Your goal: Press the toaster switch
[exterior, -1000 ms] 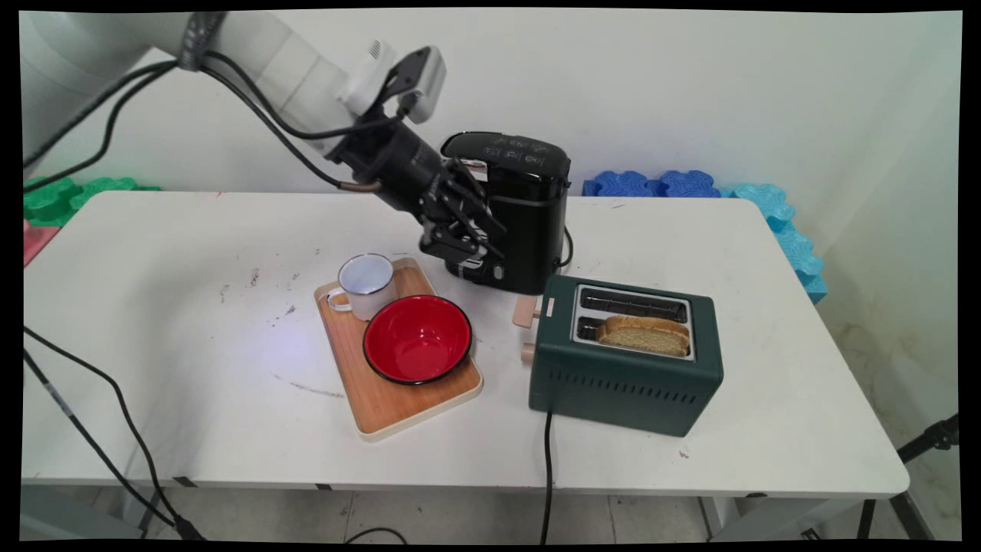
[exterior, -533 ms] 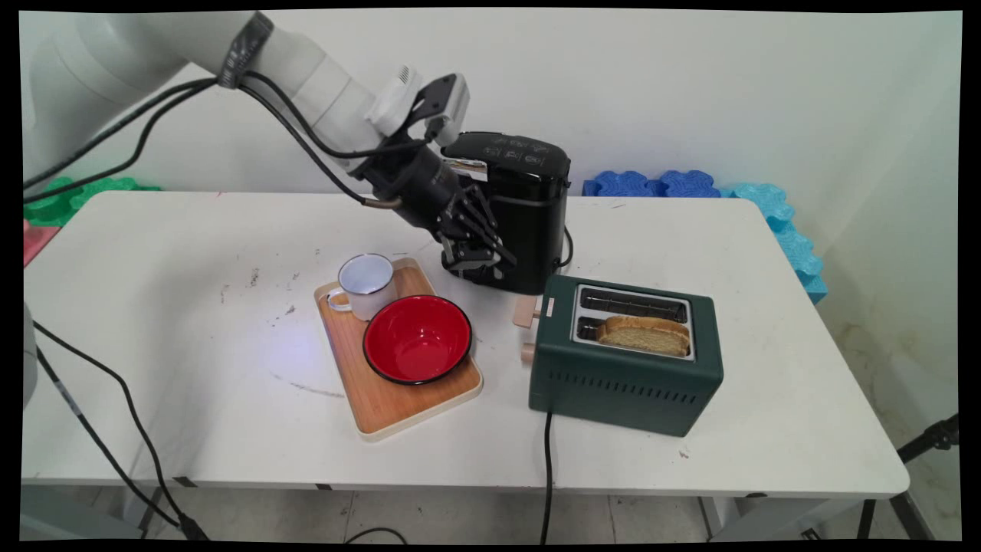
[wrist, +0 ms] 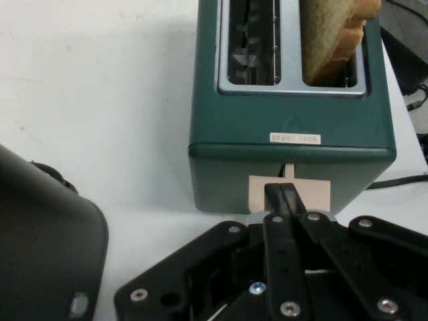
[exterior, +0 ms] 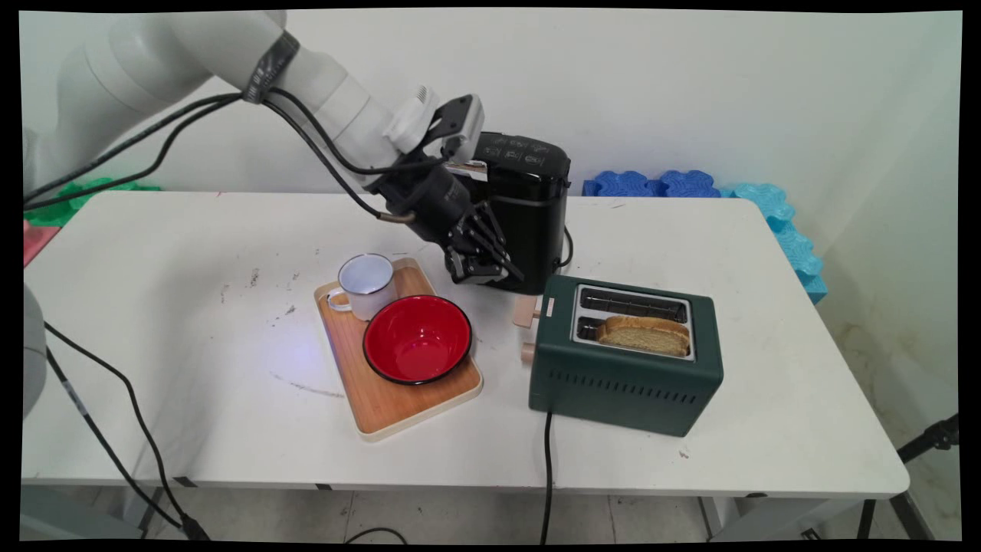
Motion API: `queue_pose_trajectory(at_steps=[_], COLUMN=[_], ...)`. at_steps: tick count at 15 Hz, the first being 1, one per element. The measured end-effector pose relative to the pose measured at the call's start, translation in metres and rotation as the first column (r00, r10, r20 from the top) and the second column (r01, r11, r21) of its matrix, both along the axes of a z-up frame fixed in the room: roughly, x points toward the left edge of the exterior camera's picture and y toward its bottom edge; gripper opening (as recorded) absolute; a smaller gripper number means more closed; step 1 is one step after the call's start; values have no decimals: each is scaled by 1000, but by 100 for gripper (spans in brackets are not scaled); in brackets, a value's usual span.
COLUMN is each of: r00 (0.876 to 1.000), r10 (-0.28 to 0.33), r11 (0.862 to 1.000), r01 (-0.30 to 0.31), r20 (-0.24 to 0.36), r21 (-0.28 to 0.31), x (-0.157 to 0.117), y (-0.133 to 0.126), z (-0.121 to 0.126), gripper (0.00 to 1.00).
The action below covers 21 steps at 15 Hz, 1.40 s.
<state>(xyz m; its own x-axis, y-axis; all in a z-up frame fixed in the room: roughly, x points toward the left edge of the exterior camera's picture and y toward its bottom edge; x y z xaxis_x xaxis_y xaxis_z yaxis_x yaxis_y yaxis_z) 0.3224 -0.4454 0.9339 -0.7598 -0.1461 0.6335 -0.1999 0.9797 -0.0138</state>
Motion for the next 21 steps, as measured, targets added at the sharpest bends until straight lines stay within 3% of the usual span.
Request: queue_pose_trajectory(at_steps=[21], r00=[1000], r10=[6], r11=[998], r01=[-6], r20=[-7], r21=[64], x=[-22], y=[-12], z=[-41], gripper=[0])
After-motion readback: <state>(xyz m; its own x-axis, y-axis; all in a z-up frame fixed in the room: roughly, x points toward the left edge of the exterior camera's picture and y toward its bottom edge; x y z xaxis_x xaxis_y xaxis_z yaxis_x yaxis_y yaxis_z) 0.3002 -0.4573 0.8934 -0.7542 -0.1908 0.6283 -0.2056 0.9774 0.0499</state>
